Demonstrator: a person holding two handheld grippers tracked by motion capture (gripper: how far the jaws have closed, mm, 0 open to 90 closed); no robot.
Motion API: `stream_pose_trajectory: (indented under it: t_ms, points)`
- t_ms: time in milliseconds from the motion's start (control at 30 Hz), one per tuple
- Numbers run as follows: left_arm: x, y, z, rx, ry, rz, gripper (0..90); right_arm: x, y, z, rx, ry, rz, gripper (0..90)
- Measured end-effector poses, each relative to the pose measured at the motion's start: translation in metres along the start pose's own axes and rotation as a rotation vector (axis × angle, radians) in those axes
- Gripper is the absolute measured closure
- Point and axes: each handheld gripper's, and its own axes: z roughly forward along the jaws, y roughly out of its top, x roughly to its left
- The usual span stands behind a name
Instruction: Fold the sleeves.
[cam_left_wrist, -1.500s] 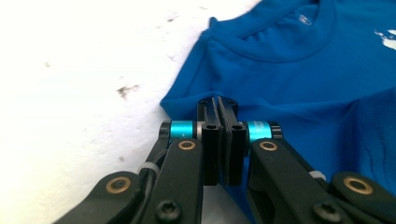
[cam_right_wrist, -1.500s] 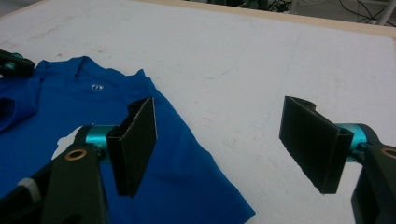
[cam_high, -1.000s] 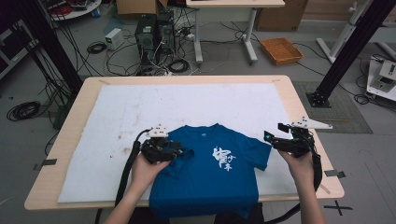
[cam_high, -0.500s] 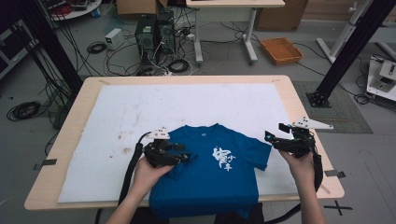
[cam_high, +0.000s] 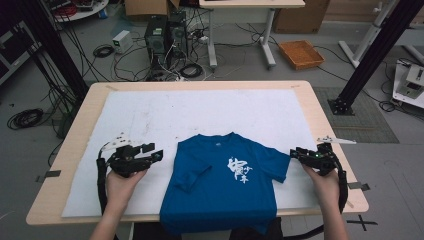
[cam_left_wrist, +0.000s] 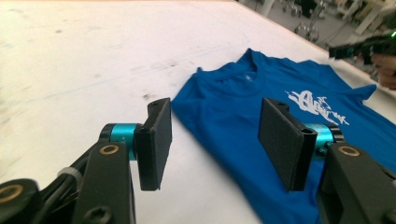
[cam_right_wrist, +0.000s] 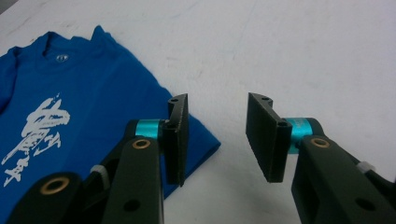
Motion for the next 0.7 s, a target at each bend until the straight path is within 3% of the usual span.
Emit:
stream_pose_trajectory:
  t_ms: [67, 200, 233, 267, 367, 467, 533, 600, 633, 667, 700]
  points:
    - [0.007, -0.006, -0.007, -0.009, 0.0, -0.026, 44.6, 0.002, 0.0, 0.006, 0.025, -0.009, -0.019, 62.0]
    - [0.017, -0.012, -0.01, 0.005, 0.041, -0.034, 44.7, 0.007, 0.0, 0.012, 0.052, -0.037, -0.056, 67.6]
    - [0.018, -0.013, -0.01, 0.011, 0.052, -0.03, 44.7, 0.008, 0.0, 0.013, 0.051, -0.05, -0.076, 70.6]
    - [0.019, -0.015, -0.008, 0.032, 0.065, -0.019, 44.7, 0.01, -0.001, 0.013, 0.062, -0.049, -0.076, 80.2]
    - [0.019, -0.016, -0.006, 0.058, 0.076, -0.005, 44.7, 0.013, -0.001, 0.012, 0.063, -0.041, -0.101, 88.2]
    - [0.022, -0.019, -0.003, 0.078, 0.078, -0.004, 44.7, 0.02, 0.006, 0.002, 0.016, -0.017, -0.101, 88.7]
    - [0.024, -0.022, -0.001, 0.094, 0.086, 0.004, 44.7, 0.03, 0.012, -0.005, -0.018, 0.01, -0.106, 88.8]
    - [0.027, -0.022, 0.0, 0.102, 0.084, -0.016, 44.7, 0.036, 0.015, -0.008, -0.033, 0.018, -0.116, 88.8]
    - [0.027, -0.022, 0.0, 0.102, 0.084, -0.02, 44.7, 0.053, 0.021, -0.011, -0.05, 0.038, -0.138, 88.9]
    - [0.027, -0.022, 0.0, 0.097, 0.084, -0.026, 44.7, 0.053, 0.021, -0.011, -0.05, 0.038, -0.138, 88.9]
    - [0.028, -0.022, 0.0, 0.097, 0.083, -0.027, 44.7, 0.073, 0.027, -0.011, -0.042, 0.046, -0.161, 88.9]
